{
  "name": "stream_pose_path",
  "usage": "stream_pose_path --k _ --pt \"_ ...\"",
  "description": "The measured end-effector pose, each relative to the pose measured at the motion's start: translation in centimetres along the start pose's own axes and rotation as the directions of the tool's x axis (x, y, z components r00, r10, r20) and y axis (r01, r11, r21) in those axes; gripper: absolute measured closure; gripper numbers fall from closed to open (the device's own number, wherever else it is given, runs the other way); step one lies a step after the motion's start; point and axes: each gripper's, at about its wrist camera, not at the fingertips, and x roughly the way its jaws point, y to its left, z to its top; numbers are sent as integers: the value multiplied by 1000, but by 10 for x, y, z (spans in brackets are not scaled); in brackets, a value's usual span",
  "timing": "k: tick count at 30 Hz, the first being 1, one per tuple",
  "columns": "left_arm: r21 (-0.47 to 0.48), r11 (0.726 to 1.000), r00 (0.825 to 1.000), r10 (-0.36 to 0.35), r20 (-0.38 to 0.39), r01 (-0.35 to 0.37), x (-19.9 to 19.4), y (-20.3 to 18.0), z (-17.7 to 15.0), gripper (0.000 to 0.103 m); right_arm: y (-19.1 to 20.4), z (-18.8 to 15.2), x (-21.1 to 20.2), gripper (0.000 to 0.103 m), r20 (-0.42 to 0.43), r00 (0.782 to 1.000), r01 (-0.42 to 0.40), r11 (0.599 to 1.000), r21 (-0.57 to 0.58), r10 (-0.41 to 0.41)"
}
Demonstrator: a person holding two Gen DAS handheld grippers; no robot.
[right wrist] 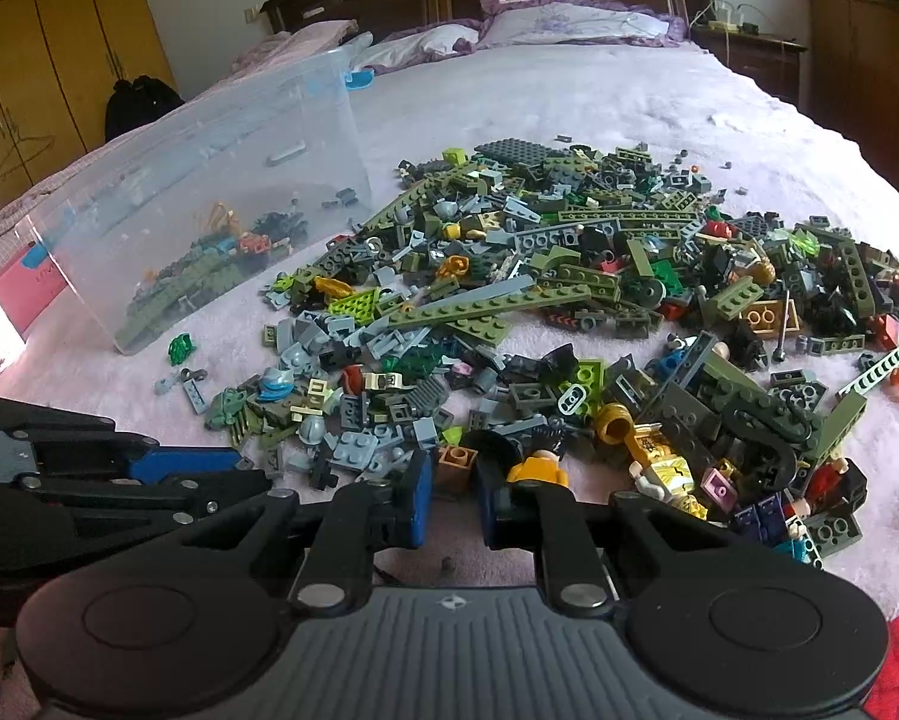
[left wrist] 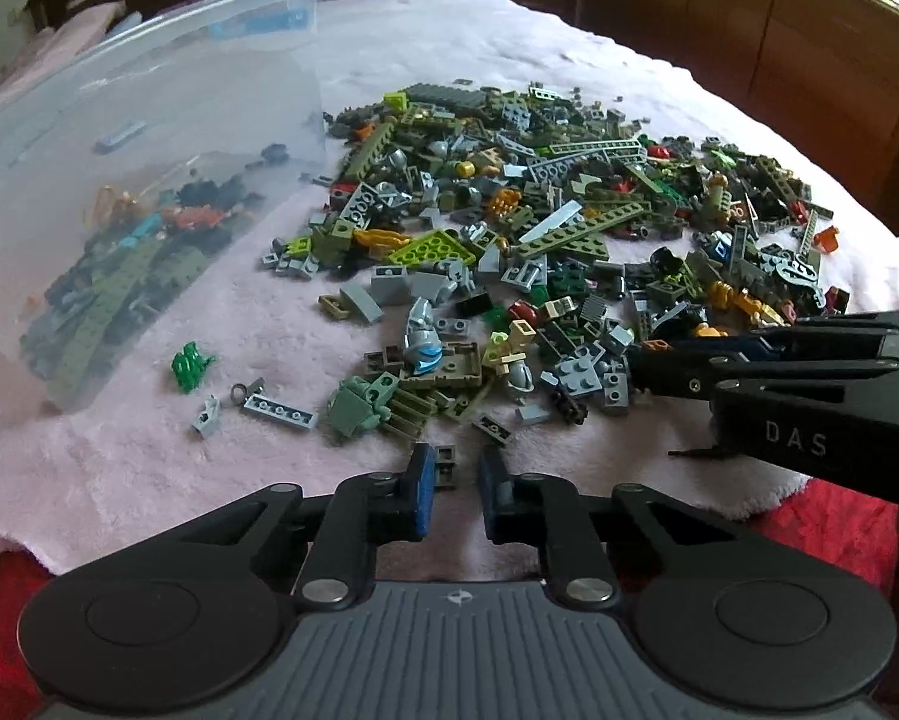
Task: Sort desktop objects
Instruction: 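Close the left gripper on a small grey brick while the right gripper grasps an orange brick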
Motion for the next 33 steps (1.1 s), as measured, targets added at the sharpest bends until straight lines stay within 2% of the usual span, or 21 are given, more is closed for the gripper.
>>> stream_pose_path --k 3,10,16,24,33 --pt "-29 999 1000 -15 6 15 -2 4 -1 94 0 0 1 86 1 1000 0 1000 -2 0" --pt "-57 998 999 -39 26 41 -10 5 0 94 1 -1 -3 88 13 1000 -2 1000 -11 2" --pt "-51 998 998 -35 55 37 -20 3 2 94 2 0 -12 89 31 999 -7 1000 -9 8" --pt "-81 996 998 -20 57 24 -22 10 -2 94 6 0 -21 88 40 999 -14 1000 -22 15" --pt "-103 995 995 0 103 11 -39 18 8 94 15 9 -31 88 51 998 -36 998 -53 39"
